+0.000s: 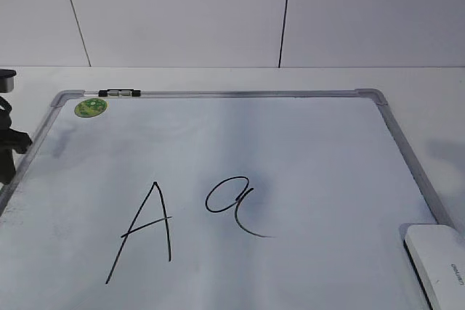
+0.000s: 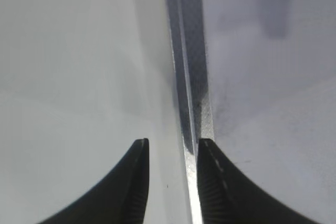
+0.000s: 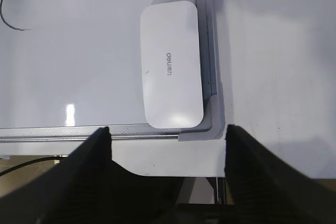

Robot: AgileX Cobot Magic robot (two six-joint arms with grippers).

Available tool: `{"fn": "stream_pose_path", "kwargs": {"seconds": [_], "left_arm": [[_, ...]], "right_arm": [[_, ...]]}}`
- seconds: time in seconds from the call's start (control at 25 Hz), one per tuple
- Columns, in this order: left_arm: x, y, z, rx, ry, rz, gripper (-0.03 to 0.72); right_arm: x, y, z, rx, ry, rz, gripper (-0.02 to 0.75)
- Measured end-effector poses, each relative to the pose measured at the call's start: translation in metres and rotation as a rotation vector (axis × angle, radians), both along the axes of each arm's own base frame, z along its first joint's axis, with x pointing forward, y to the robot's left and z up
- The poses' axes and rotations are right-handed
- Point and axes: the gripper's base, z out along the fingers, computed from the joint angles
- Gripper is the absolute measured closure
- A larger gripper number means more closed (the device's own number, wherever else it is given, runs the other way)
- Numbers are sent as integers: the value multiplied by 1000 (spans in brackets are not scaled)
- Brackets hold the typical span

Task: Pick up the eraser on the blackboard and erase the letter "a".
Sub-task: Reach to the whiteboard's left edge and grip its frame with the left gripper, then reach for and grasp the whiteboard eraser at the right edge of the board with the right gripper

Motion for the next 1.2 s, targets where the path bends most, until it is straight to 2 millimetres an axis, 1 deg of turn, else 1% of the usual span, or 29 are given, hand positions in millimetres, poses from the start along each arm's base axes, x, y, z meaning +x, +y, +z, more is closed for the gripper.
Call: {"fn": "stream_pose_path", "kwargs": {"seconds": [0.24, 0.56, 0.64, 0.8, 0.84, 0.92, 1.2], "left_arm": [[2, -2, -12, -19, 34, 4, 454], [4, -2, -13, -21, 38, 3, 455], [4, -2, -14, -21, 42, 3, 480], [4, -3, -14, -26, 44, 6, 627], [4, -3, -13, -31, 44, 15, 652], [4, -3, -13, -39, 44, 29, 665], [4, -4, -13, -42, 45, 35, 669]], "right_arm": [[0, 0, 0, 0, -1, 0, 220], [0, 0, 0, 0, -1, 0, 220], [0, 0, 0, 0, -1, 0, 220], [0, 0, 0, 0, -1, 0, 220], [0, 0, 0, 0, -1, 0, 220], [0, 0, 0, 0, -1, 0, 220], [1, 0, 0, 2, 3, 0, 219]]}}
